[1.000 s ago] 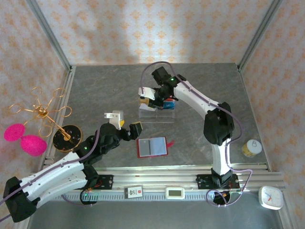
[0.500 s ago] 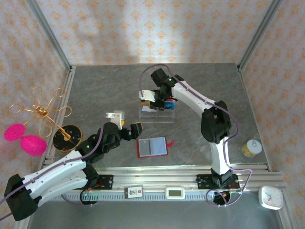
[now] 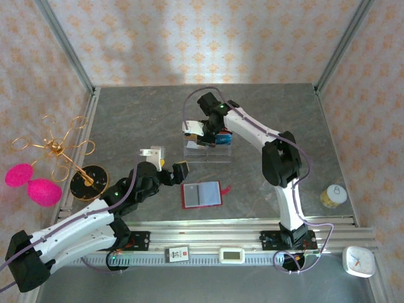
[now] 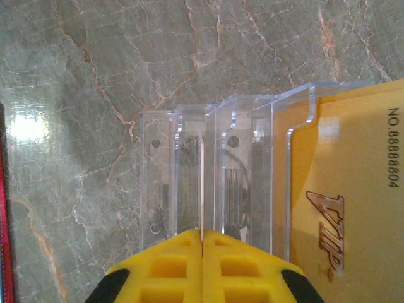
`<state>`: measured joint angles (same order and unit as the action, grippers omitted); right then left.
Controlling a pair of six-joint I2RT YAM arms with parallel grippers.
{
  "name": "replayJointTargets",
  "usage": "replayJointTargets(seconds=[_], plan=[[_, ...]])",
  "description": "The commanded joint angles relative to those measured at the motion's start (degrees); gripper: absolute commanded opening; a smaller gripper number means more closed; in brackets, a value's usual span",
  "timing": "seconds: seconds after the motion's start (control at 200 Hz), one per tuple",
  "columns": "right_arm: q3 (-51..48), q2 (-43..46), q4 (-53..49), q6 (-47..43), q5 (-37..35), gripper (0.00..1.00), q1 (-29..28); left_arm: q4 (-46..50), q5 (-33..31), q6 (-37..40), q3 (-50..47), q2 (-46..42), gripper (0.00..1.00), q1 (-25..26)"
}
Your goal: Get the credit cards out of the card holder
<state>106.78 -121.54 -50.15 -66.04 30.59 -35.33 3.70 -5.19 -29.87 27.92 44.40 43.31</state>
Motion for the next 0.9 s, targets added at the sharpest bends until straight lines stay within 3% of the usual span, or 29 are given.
replayJointTargets(seconds=[0.0,0.105,0.225,0.305,0.536,0.721,0.896], plan=[[0.2,-0.5,0.9,0.9,-2.1,0.00,-0.7,0.6,0.2,1.2,-0.4,0.4,0.99,-0.7],[-0.7,-0.5,2.2,1.3,-2.8,0.00,-1.5,0.6,0.3,1.1,-0.6,0.2,0.99,-0.8],[-0.5,-0.3,3.9,2.6,-2.8,0.25,-2.0,0.3,0.5,0.9,-1.0,0.0,0.99,-0.8],[0.4,0.4,4.6,4.1,-2.2,0.31,-2.2,-0.1,0.7,0.8,-1.1,-0.5,0.99,-0.8],[-0.5,6.2,7.9,12.7,4.7,0.35,-2.7,-1.7,0.3,-0.7,-2.3,-3.3,0.99,-0.8],[-15.9,18.3,23.8,26.8,5.5,0.36,-5.6,-5.2,2.5,-3.3,-5.6,-7.3,0.99,-0.8],[-32.4,28.6,40.2,48.7,0.6,0.36,-7.1,-7.8,5.2,-6.7,-8.3,-11.7,0.99,-0.8]])
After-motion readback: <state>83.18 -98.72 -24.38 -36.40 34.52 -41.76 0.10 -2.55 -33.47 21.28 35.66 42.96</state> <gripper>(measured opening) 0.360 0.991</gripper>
